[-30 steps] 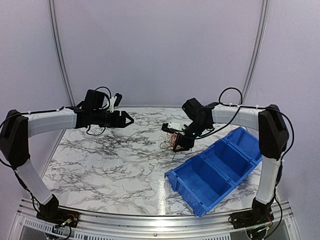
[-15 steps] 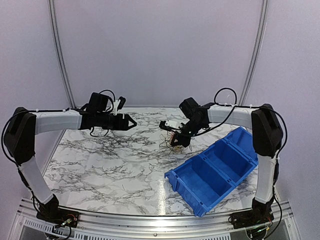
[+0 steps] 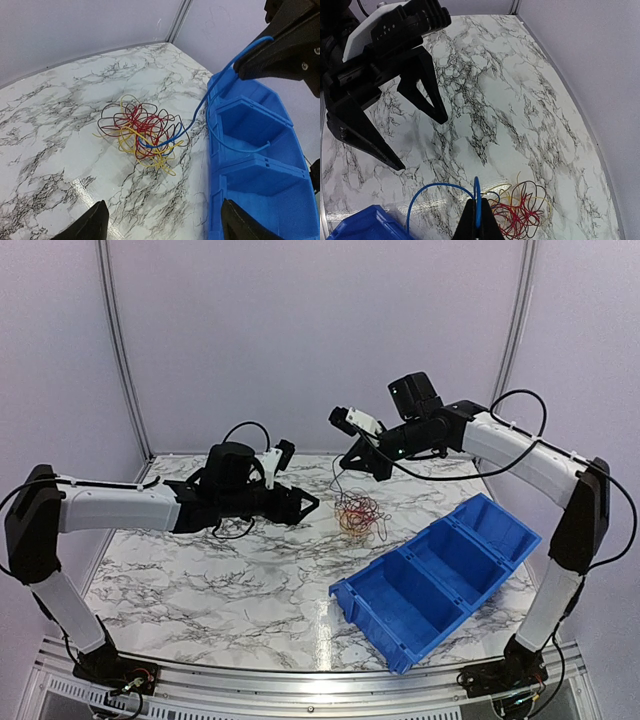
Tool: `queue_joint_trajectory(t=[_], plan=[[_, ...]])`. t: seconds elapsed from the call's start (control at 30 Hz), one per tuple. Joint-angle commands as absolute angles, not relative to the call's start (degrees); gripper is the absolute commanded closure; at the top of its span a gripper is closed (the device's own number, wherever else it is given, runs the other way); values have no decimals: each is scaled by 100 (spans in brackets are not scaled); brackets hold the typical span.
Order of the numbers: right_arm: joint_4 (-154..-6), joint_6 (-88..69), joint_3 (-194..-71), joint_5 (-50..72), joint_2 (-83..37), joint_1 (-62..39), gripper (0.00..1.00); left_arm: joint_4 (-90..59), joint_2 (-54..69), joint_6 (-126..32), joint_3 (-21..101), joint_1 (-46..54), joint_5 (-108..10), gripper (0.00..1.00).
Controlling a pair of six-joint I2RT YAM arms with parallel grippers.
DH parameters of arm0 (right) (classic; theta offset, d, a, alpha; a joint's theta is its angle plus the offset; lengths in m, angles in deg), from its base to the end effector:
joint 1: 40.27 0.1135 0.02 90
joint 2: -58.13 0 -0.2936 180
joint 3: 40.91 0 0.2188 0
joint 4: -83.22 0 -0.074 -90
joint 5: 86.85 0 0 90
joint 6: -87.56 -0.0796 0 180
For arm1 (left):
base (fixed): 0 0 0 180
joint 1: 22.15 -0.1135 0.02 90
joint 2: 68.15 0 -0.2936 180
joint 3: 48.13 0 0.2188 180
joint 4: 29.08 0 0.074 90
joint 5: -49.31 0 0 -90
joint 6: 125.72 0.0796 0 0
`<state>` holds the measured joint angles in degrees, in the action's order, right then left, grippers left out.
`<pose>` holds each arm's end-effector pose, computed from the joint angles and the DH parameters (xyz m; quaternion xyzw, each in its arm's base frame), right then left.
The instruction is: Untangle the cables
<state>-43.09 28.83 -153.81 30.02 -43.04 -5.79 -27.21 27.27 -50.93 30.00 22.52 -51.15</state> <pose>0.3085 0.2555 0.3491 -0.5617 0.6948 0.2232 0.3898 0.2747 -0.2918 0.2908 0.2574 0.7714 -0.3524 0.4631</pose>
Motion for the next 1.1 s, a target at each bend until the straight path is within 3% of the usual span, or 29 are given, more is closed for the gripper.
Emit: queue_joint_trajectory(t=[0.0, 0.37, 0.67, 0.83, 0.97, 1.07], plan=[[-4262, 2749, -15623, 3169, -4199, -557, 100, -3698, 2708, -5424, 2962, 2499, -4380, 20], [-3943, 2580, -16460, 3529, -4247, -561, 100, -4549, 3989, -5754, 3966, 2677, -4153, 23], [-3782, 2581, -17178, 3619, -4092, -549, 100, -4577, 5174, -5933, 4820, 2674, -3384, 37], [-3899, 2620, -17205, 3475, -3762, -557, 100, -4629, 5594, -5915, 5058, 2657, -3485, 57], [-3914, 2635, -17277, 3333, -3557, -565, 100, -4682, 5747, -5910, 5056, 2642, -3501, 87], [-3842, 2663, -17387, 3230, -3478, -577, 100, -4709, 5766, -5921, 4964, 2630, -3478, 97]])
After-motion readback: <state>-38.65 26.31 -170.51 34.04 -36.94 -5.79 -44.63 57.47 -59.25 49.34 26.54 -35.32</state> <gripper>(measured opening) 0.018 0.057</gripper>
